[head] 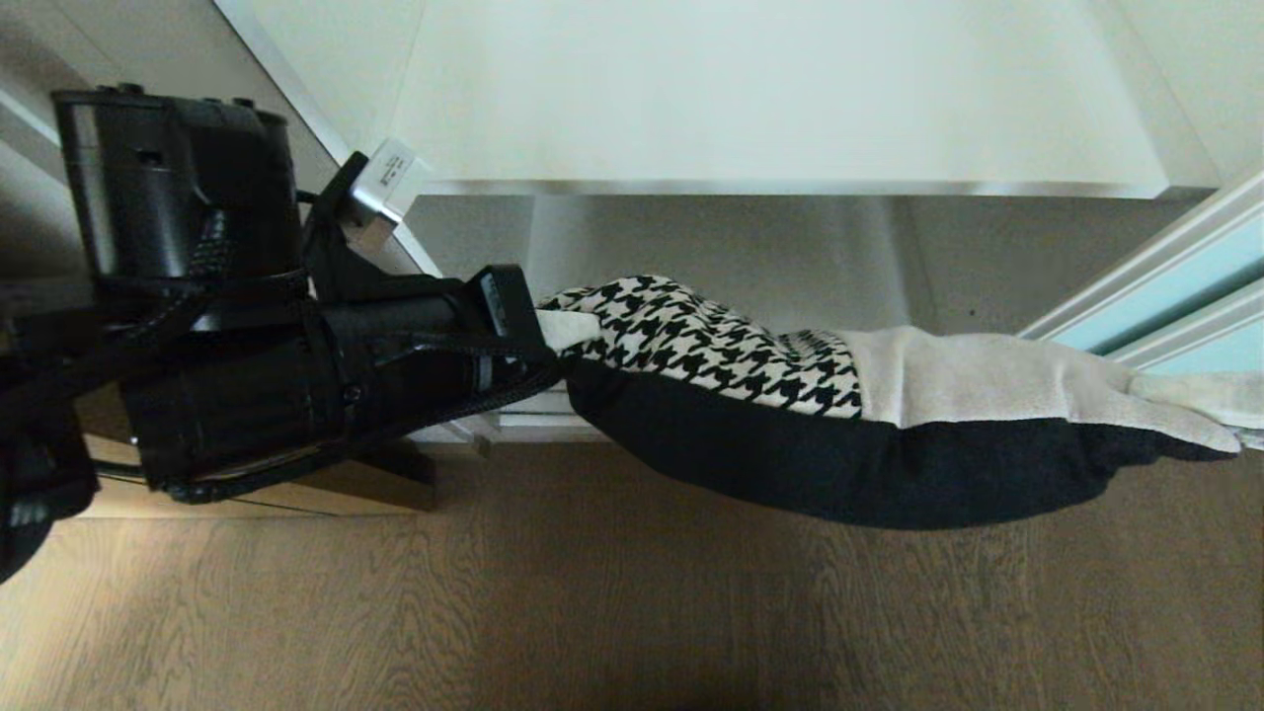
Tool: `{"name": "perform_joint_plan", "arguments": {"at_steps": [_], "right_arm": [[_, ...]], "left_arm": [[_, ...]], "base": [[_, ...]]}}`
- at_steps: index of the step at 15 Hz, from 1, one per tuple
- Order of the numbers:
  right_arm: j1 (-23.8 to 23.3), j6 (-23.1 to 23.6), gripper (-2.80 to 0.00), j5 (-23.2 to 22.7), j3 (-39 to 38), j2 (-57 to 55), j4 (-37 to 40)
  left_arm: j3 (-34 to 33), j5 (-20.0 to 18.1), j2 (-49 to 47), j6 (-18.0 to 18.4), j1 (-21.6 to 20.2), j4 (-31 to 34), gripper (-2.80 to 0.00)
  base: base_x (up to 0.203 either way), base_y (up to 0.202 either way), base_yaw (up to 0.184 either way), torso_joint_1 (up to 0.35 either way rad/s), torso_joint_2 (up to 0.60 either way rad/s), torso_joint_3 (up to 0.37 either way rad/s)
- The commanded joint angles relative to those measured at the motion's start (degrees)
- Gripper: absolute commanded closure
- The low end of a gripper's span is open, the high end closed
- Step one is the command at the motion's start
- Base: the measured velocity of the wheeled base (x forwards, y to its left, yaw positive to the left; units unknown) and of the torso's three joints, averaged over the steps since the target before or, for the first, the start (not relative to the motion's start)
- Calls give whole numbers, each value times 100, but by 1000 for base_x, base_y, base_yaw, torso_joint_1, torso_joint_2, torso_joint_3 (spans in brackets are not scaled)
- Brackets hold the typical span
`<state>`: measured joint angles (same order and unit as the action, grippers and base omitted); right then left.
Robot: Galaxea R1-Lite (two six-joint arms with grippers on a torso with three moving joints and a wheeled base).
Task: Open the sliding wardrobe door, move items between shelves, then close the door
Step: Place the pillow on the higher shelf
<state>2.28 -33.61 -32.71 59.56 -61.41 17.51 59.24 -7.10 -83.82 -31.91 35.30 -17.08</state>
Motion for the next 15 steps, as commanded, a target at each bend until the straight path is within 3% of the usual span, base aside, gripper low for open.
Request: {"name": "perform_joint_plan", "arguments": {"at_steps": [1, 7, 15], "right_arm": [[1, -110, 0, -16, 8, 426, 91], [-8, -681, 0, -10, -183, 821, 64], [-8, -700, 0, 10, -393, 1192, 76]], "left_arm": [[-225, -6, 401, -18, 34, -31, 0], [-565, -3, 503, -43, 38, -89, 0], [-798, -54, 498, -43, 65, -103, 0]], "base": [[0, 0, 0, 0, 0, 0], [0, 0, 0, 0, 0, 0], [0, 0, 0, 0, 0, 0]]}}
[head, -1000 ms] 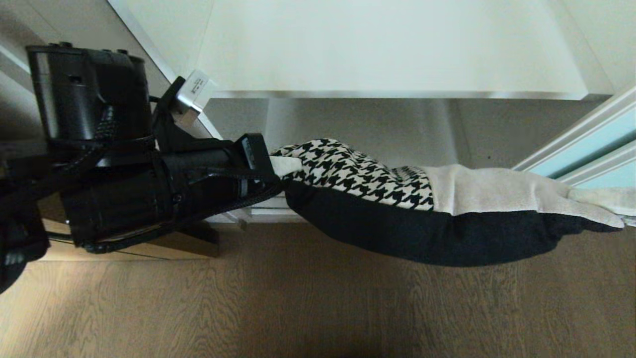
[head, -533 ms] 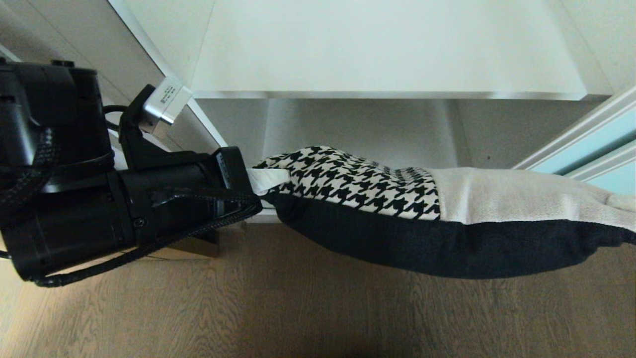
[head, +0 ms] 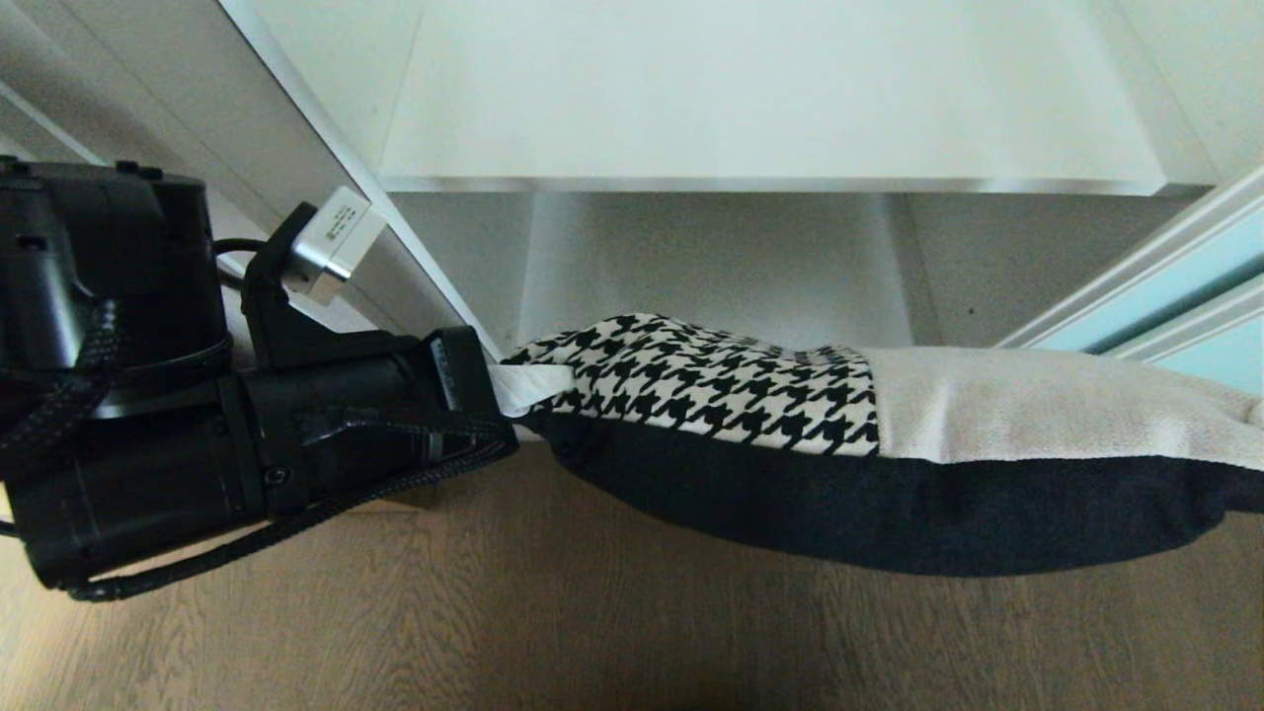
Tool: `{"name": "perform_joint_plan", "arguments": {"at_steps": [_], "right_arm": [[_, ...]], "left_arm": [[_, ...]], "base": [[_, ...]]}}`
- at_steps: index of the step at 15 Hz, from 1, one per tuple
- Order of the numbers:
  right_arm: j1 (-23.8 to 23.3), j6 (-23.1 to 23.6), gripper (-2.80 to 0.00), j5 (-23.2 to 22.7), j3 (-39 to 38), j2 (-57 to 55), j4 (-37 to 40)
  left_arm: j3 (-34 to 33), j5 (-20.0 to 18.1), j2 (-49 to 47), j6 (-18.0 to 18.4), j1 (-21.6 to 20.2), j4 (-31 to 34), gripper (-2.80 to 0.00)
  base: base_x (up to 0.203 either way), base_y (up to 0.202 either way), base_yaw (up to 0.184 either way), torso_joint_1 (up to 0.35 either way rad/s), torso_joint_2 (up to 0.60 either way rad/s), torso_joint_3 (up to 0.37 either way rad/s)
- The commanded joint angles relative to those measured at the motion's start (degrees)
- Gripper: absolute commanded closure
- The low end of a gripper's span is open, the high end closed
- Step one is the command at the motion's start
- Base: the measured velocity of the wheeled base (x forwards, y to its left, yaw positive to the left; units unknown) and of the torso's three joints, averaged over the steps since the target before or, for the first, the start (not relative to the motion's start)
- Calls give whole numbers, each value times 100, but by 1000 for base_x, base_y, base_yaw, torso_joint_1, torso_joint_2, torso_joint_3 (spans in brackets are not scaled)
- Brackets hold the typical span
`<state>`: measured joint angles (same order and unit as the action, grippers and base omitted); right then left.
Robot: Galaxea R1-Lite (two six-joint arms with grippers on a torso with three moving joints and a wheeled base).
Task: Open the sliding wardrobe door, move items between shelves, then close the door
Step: Place the pillow on the higher shelf
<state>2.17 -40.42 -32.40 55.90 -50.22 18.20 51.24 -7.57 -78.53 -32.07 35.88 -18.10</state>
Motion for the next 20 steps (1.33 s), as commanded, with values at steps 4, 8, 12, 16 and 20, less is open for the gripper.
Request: {"name": "perform_joint_plan", "arguments": {"at_steps": [4, 8, 12, 16, 20], "right_arm": [[3, -9, 0, -29, -15, 43, -27], [3, -9, 0, -21, -61, 109, -10], [3, 17, 0, -29, -111, 144, -18], [12, 35, 0, -73, -122, 145, -18], [12, 35, 0, -82, -114, 162, -18]], "left_arm": [[-59, 36, 29, 10, 7, -3, 0], [0, 63, 48, 18, -2, -11, 0], [-35, 71, 79, 82, 7, -10, 0], [-26, 63, 111, 149, 7, -3, 0], [-70, 71, 132, 201, 7, -10, 0]], "base": [[-180, 0, 0, 0, 1, 5], [-168, 0, 0, -3, 0, 3], [0, 0, 0, 0, 0, 0], [0, 0, 0, 0, 0, 0], [0, 0, 0, 0, 0, 0]]}}
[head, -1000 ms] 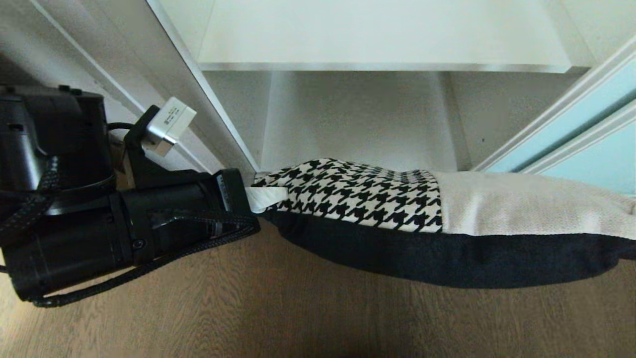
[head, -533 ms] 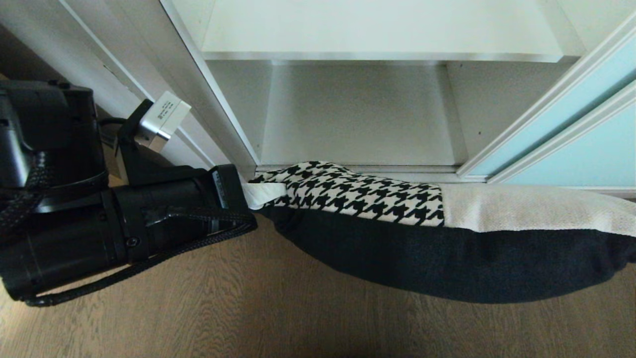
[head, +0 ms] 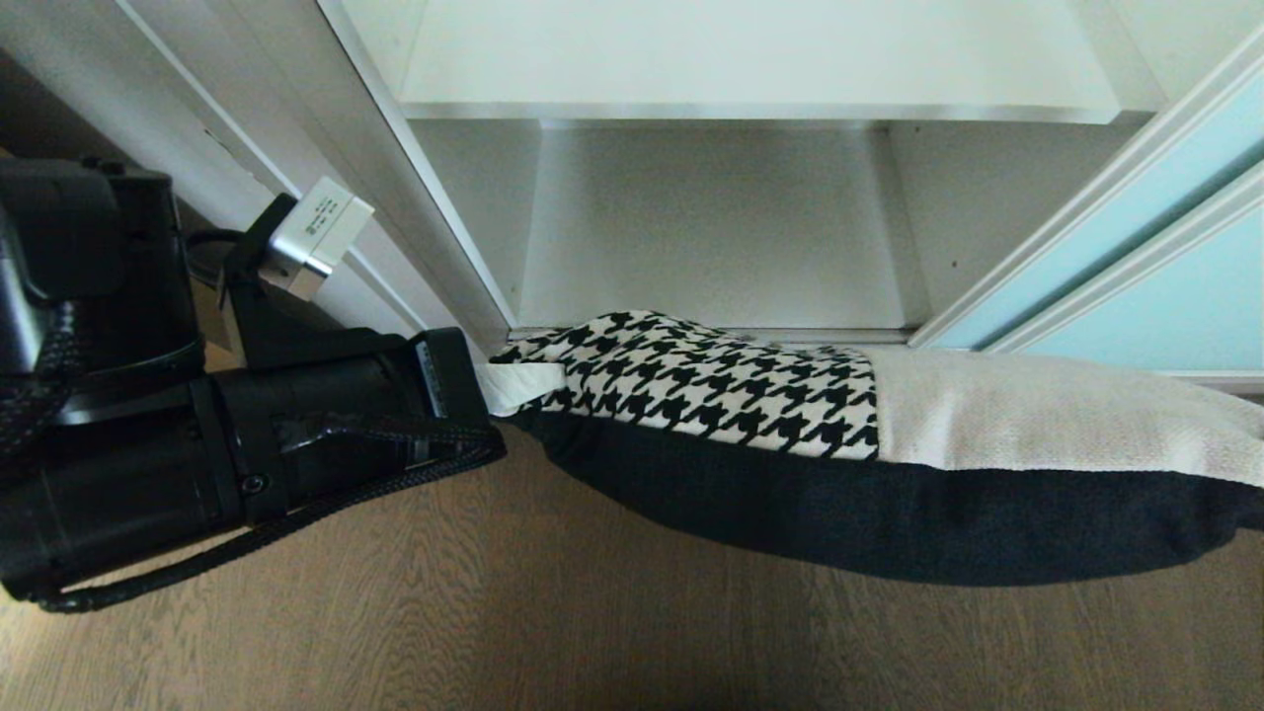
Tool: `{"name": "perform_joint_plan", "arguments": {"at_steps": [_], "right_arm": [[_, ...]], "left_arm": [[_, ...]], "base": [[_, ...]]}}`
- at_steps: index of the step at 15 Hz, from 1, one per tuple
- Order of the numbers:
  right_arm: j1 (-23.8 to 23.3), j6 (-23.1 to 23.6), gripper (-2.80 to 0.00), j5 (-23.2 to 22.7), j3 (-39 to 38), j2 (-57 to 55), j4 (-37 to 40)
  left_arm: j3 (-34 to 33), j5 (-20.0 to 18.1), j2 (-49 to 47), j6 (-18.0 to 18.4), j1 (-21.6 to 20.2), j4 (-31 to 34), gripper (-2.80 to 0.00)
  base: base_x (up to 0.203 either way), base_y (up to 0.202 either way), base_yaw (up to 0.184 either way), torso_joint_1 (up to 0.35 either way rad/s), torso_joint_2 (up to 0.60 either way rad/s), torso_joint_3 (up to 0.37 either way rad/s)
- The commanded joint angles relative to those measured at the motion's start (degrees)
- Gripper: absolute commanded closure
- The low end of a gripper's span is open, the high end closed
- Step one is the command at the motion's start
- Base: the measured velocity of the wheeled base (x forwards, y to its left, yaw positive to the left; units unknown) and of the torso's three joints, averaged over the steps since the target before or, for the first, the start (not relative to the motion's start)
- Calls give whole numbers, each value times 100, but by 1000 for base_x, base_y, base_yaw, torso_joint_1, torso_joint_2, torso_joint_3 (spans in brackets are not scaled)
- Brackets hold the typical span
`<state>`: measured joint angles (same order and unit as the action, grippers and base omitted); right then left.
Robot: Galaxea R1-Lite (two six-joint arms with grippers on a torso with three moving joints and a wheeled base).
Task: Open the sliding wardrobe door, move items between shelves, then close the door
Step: Place the pillow on the higher shelf
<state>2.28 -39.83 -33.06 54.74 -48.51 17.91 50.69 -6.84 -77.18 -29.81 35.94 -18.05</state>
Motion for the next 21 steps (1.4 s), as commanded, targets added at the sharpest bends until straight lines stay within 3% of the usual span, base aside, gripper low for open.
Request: {"name": "perform_joint_plan", "arguments": {"at_steps": [1, 8, 21], "right_arm": [[1, -25, 0, -16, 10, -19, 11], [1, -16, 0, -44, 1, 8, 11], [1, -25, 0, -52, 2, 122, 46]], "left_arm": [[11, -1, 19, -24, 1, -14, 0], [46, -19, 27, -60, 1, -14, 0], [73, -28, 159, -43, 1, -23, 0]], "base": [[0, 0, 0, 0, 0, 0], [0, 0, 0, 0, 1, 12], [0, 0, 0, 1, 1, 190]]}}
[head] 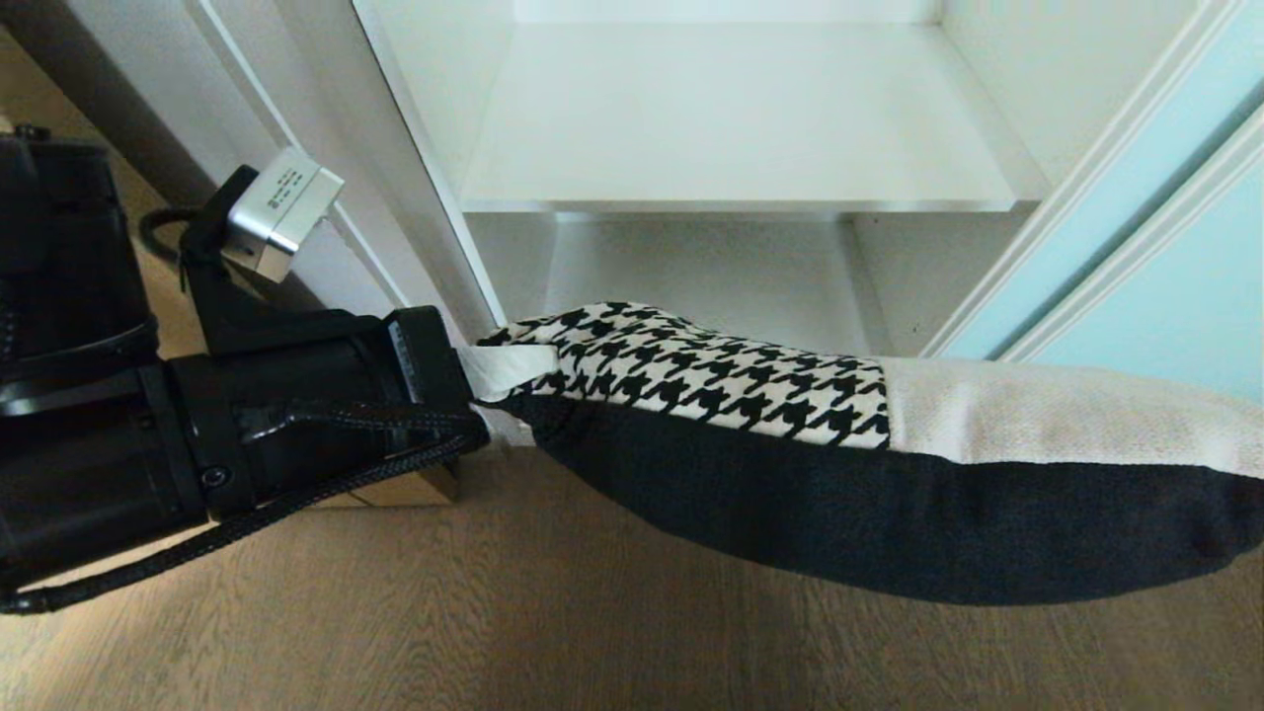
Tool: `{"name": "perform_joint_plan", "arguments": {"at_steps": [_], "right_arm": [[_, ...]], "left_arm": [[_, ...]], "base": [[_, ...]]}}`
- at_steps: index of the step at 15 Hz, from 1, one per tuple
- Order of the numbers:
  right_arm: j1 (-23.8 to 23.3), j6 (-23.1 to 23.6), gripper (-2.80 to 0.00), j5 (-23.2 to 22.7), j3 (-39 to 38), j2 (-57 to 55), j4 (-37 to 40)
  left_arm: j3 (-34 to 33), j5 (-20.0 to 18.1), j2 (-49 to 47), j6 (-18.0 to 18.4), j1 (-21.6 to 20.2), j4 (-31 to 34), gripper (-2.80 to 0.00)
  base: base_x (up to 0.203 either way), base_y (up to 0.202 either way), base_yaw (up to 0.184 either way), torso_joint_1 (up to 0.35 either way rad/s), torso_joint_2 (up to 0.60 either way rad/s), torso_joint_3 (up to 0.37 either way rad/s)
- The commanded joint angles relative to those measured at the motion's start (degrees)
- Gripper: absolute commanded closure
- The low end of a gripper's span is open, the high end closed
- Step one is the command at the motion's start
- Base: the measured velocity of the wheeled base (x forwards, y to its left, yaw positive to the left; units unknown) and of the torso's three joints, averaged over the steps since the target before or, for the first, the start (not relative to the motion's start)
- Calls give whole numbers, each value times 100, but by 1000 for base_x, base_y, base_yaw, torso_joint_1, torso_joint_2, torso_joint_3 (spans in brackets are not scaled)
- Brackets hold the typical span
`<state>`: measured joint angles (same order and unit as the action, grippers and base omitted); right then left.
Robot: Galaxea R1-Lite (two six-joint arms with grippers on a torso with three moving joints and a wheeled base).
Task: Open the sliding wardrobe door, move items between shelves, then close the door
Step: Place the pillow on the higher shelf
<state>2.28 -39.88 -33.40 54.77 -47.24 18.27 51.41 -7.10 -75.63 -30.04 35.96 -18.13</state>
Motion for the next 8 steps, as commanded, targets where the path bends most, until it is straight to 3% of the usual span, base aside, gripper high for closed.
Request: {"name": "perform_joint_plan", "arguments": {"at_steps": [1, 8], "right_arm": [[1, -24, 0, -17, -1, -5, 10], [1, -29, 0, -9, -8, -5, 18]], "left_arm": [[1, -2, 4, -15, -1, -12, 0], [-52, -46, 57, -11, -1, -7, 0]], "base": [[0, 0, 0, 1, 2, 208], [0, 0, 0, 4, 2, 204]]}}
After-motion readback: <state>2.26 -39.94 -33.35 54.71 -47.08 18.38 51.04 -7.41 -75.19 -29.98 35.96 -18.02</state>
